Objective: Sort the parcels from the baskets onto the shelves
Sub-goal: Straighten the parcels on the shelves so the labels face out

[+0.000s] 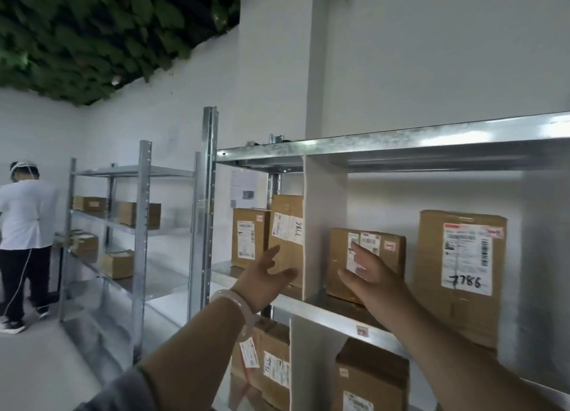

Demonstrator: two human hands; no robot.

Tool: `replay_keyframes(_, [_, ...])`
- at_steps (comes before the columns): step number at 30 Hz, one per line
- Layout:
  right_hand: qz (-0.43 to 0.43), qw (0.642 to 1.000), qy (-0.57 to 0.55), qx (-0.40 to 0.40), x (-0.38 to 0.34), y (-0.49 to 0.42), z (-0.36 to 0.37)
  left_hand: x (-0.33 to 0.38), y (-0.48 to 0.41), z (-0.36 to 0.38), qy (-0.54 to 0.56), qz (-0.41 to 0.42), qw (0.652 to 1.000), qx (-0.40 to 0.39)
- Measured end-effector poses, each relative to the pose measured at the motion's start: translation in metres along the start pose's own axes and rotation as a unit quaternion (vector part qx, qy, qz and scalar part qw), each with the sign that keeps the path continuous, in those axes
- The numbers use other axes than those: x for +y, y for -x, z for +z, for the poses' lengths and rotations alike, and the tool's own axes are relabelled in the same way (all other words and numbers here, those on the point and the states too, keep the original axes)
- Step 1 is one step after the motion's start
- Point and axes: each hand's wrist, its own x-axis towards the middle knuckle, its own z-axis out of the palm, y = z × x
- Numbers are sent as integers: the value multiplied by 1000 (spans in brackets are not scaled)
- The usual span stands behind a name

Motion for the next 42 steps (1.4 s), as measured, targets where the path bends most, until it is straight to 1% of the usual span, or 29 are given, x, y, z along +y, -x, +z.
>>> replay_keyframes(4, [11,1000,-14,-22,3,-25,44,-31,-33,-21,7,-7,1000,-8])
replay_keyframes(6, [7,1000,-18,-19,0,-44,69,-50,-55,-37,-2,2,1000,-12])
replay_keyframes(8, [1,1000,-8,-5,-7,-64,97,-73,-81,-53,7,-6,1000,-15])
replay_keyframes(12, [-7,1000,15,15,-20,-107,160,-115,-135,-82,43,0,996,-73])
replay_keyframes(13, [-6,999,23,30,-21,-120,175,-127,-151,-90,57,-2,995,-83])
replay_keyframes(15, [22,996,39,77,-17,-143,198,-148,-180,-103,67,0,993,-92])
replay_keyframes(19, [100,981,54,157,1,-175,230,-191,-232,-107,35,21,998,-38])
replay_keyframes(21, [129,971,77,186,15,-183,235,-211,-252,-99,28,29,999,-22])
replay_keyframes(25, [202,949,114,216,33,-189,239,-209,-256,-96,-43,61,997,-7])
replay_keyframes(29, [266,925,139,232,32,-193,248,-202,-258,-86,-97,76,990,-61])
replay_keyframes(31, [283,920,130,236,34,-198,249,-200,-262,-82,-42,81,993,-74])
replay_keyframes(32, [287,919,122,242,35,-201,249,-201,-266,-77,-44,97,991,-83])
replay_keyframes(34, [285,917,100,260,37,-207,248,-198,-269,-67,-53,137,981,-127])
replay_keyframes(38, [282,916,68,276,40,-215,242,-187,-268,-43,19,132,970,-204])
replay_keyframes(42, [283,921,55,263,42,-220,235,-186,-273,-27,51,110,974,-194])
